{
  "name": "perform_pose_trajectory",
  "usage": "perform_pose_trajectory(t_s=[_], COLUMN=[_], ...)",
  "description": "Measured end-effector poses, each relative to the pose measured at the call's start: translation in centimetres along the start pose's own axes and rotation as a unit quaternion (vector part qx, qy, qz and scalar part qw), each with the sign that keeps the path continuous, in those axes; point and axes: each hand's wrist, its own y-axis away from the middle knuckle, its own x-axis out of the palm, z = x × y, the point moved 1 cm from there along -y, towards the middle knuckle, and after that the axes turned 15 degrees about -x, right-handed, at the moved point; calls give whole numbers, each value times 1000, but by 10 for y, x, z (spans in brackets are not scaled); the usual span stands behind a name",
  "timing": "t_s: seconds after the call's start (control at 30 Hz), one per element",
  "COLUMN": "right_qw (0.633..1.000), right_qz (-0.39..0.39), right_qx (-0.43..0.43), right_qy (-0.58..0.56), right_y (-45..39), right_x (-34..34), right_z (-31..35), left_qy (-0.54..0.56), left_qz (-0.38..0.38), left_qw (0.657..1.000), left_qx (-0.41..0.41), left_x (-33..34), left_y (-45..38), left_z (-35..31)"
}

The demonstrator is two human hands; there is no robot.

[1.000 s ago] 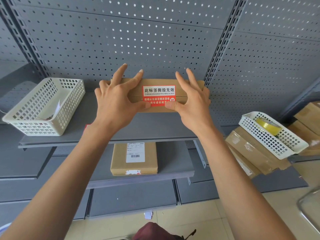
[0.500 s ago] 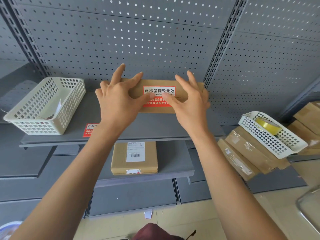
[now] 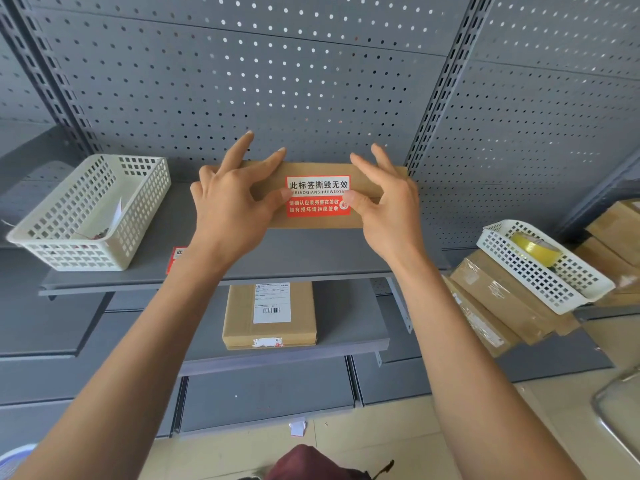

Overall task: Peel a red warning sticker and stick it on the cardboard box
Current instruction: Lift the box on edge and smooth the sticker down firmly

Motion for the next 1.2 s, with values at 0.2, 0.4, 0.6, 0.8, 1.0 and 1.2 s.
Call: perform_pose_trajectory(t_s=[0.2, 0.4, 0.6, 0.8, 1.0, 1.2], right_qw=[999, 991, 990, 989, 986, 985], right_qz=[-14, -120, -138, -144, -131, -154], right_qx=[19, 57, 38, 40, 61, 54], right_qy=[-39, 21, -8, 2, 81, 63], right_y=[2, 8, 7, 9, 7, 9], right_x=[5, 23, 21, 22, 38, 40], right_z=[1, 26, 20, 23, 34, 31], left_qy=[87, 86, 102, 112, 79, 101], left_qz=[-20, -65, -57, -65, -78, -76], left_qw=[993, 990, 989, 987, 989, 988], left_qx=[-73, -94, -86, -90, -96, -92], left_x=[7, 22, 19, 18, 21, 21], left_y=[1, 9, 5, 6, 8, 4], left_z=[0, -5, 1, -1, -11, -7])
